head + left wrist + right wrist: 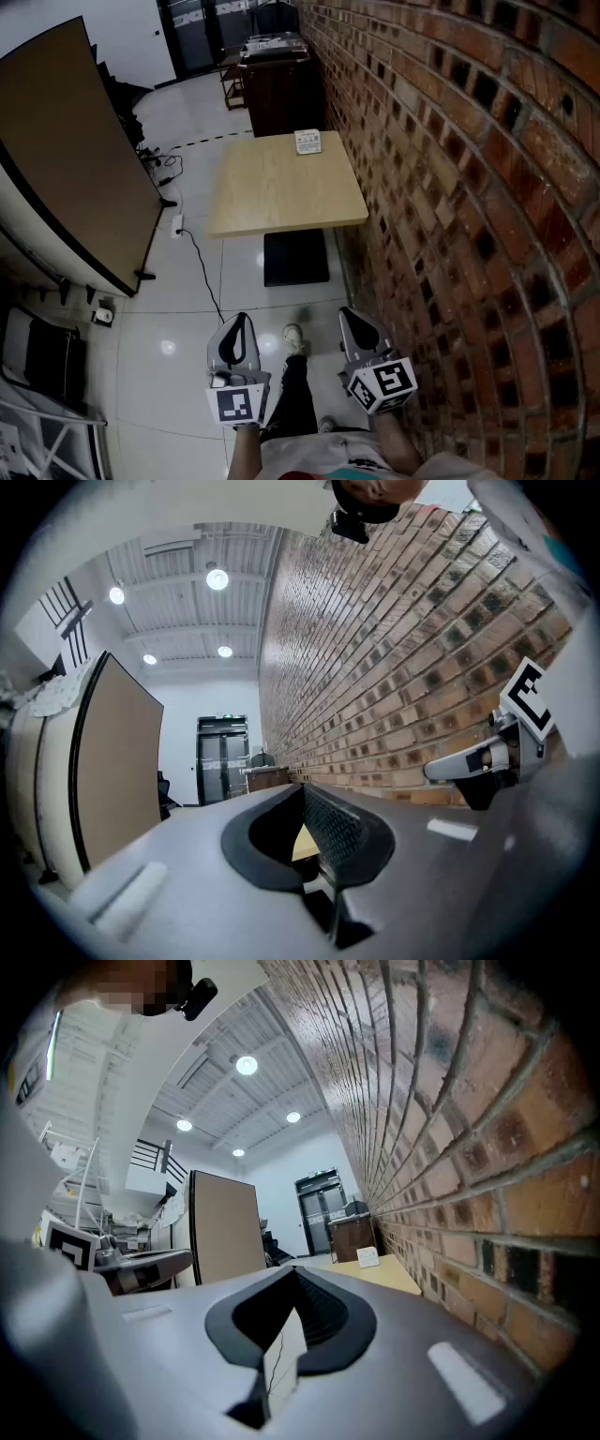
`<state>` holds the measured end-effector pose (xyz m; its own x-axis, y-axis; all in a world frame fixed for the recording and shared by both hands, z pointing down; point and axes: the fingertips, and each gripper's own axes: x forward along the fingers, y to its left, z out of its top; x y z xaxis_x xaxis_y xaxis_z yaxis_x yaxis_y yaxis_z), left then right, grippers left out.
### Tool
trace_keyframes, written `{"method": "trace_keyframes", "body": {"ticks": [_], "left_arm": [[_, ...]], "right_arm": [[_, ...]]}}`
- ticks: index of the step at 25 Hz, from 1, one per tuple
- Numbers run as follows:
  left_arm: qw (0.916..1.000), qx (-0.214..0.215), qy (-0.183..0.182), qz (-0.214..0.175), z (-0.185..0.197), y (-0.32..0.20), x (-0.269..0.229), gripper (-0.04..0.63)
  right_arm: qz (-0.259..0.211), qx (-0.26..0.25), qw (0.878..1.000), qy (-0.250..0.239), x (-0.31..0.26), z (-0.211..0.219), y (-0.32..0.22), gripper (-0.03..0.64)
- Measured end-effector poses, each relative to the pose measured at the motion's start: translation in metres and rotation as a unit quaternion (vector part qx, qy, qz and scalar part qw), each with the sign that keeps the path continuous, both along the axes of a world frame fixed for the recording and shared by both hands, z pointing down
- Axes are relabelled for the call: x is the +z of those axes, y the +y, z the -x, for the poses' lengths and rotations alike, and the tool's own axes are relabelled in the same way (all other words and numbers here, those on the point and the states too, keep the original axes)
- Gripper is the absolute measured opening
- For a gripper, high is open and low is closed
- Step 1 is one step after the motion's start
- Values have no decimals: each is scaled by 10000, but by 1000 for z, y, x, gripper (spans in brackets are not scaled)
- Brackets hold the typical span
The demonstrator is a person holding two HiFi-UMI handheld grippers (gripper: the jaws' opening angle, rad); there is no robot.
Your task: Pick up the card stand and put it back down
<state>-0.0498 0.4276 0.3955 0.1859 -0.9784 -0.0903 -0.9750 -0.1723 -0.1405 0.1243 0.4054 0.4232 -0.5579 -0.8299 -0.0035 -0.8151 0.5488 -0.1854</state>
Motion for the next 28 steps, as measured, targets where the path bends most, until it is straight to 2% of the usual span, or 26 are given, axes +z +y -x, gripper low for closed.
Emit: {"method": "trace_keyframes", "body": {"ticks": [6,11,17,20,25,28], "left_arm": [[9996,116,164,-191,22,-120,4,0],[9971,526,341,-432,45,-263,-21,0],[9939,937,501,-312,73,-433,-45,0],[9944,909,432,-320,81,-478,-51,0],[9953,691,664,-146,97,-523,-41,0],[9958,516,728,-193,105,-545,-38,0]], "right_arm": [[-199,140,9997,78,0,18,-110,0],[-257,572,9979,148,-18,31,-248,0],[-531,937,9940,174,-50,66,-400,0],[-422,938,9946,170,-50,77,-442,0],[-161,1008,9941,354,-36,76,-487,0],[-141,1037,9936,433,-22,73,-522,0]]}}
